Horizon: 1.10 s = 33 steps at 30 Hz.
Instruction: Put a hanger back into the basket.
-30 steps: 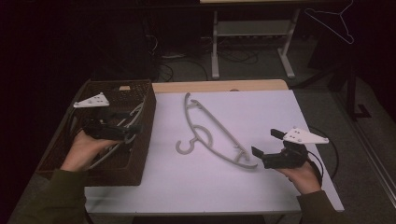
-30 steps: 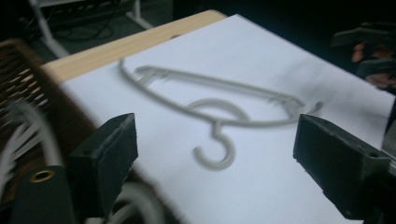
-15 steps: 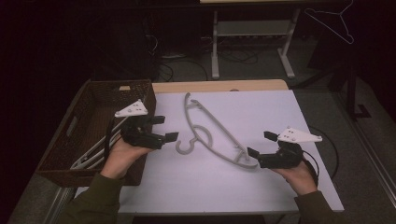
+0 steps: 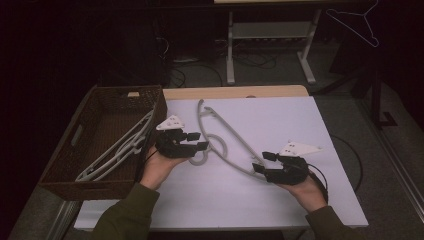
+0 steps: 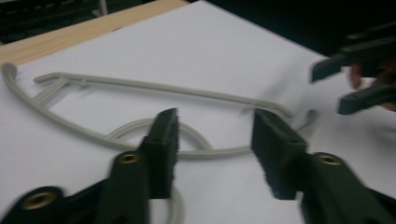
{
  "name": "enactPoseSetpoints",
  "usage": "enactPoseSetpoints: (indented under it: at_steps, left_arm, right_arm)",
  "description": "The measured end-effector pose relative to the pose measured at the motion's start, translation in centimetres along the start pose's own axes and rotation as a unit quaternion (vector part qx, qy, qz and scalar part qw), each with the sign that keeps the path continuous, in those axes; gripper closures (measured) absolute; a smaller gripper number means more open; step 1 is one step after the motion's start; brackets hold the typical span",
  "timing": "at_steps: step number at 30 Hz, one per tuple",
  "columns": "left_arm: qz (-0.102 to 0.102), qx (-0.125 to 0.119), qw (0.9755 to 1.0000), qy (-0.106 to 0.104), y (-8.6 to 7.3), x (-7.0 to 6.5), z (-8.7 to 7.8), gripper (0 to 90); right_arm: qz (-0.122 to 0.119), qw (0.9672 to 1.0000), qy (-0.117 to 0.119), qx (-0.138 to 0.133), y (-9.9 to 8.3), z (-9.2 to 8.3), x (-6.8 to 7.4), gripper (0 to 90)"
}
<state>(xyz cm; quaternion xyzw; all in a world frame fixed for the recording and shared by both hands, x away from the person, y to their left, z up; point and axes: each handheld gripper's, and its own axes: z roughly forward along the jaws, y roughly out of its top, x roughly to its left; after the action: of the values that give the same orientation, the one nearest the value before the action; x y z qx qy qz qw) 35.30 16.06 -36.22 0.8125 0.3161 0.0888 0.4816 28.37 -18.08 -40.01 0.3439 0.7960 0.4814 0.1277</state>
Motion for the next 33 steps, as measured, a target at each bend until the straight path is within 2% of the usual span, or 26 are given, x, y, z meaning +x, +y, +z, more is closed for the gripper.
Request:
enactPoseSetpoints:
  at_steps: [4,6,9,11,13,15,18,20,21,22,23,24,25,26,27,29,31,33]
  left_arm:
    - [0.004,0.015,0.9996,0.023,0.0,1.4,2.0,82.4]
    - [0.004,0.025,0.9990,0.037,0.0,2.2,2.9,89.9]
    - [-0.003,0.037,0.9976,0.058,0.0,3.6,4.5,90.0]
    - [0.005,0.043,0.9965,0.071,0.1,4.7,5.4,90.0]
    - [-0.002,0.042,0.9959,0.080,0.3,5.5,6.5,90.0]
    - [-0.009,0.042,0.9954,0.086,0.4,6.3,7.6,90.0]
    - [-0.018,0.050,0.9943,0.092,0.5,7.1,9.4,90.0]
    - [-0.017,0.061,0.9929,0.101,0.3,7.5,10.6,90.0]
    - [-0.007,0.073,0.9916,0.107,0.2,7.8,11.1,90.0]
    - [-0.011,0.079,0.9908,0.109,0.0,7.9,11.5,90.0]
    - [-0.005,0.084,0.9903,0.111,-0.1,8.1,11.9,90.0]
    - [-0.009,0.089,0.9896,0.113,-0.2,8.2,12.1,90.0]
    - [-0.003,0.095,0.9889,0.114,-0.3,8.4,12.2,90.0]
    - [-0.011,0.099,0.9883,0.115,-0.4,8.3,12.3,90.0]
    - [-0.011,0.107,0.9875,0.115,-0.6,8.5,12.4,90.0]
    - [-0.021,0.109,0.9883,0.105,-0.8,8.8,12.3,90.0]
    - [-0.019,0.115,0.9879,0.102,-0.9,8.8,12.3,90.0]
    - [-0.027,0.117,0.9878,0.099,-0.9,8.8,12.1,90.0]
  right_arm:
    - [-0.007,0.9992,0.021,0.033,-0.4,1.4,0.5,65.5]
    - [-0.006,0.9983,0.032,0.048,-0.7,1.9,0.8,74.1]
    - [-0.013,0.9970,0.042,0.064,-1.1,2.6,1.0,84.3]
    - [-0.013,0.9962,0.047,0.072,-1.3,2.9,1.1,88.3]
    - [-0.007,0.9952,0.050,0.084,-1.4,3.0,1.2,89.5]
    - [-0.011,0.9944,0.054,0.090,-1.6,3.2,1.1,89.6]
    - [-0.005,0.9930,0.055,0.105,-1.9,3.5,1.2,89.6]
    - [-0.008,0.9923,0.054,0.111,-2.0,3.5,1.3,89.6]
    - [-0.016,0.9921,0.053,0.112,-2.1,3.6,1.2,89.6]
    - [-0.011,0.9918,0.053,0.115,-2.1,3.5,1.3,89.6]
    - [-0.013,0.9916,0.051,0.118,-2.2,3.5,1.3,89.6]
    - [-0.017,0.9915,0.050,0.119,-2.2,3.5,1.2,89.6]
    - [-0.019,0.9914,0.049,0.120,-2.3,3.5,1.2,89.7]
    - [-0.022,0.9912,0.047,0.122,-2.3,3.5,1.2,89.7]
    - [-0.022,0.9908,0.044,0.126,-2.3,3.6,1.2,89.7]
    - [-0.022,0.9897,0.036,0.137,-2.4,3.7,1.2,89.7]
    - [-0.028,0.9889,0.024,0.144,-2.5,3.8,1.1,89.7]
    - [-0.026,0.9884,0.016,0.149,-2.5,3.8,0.9,89.7]
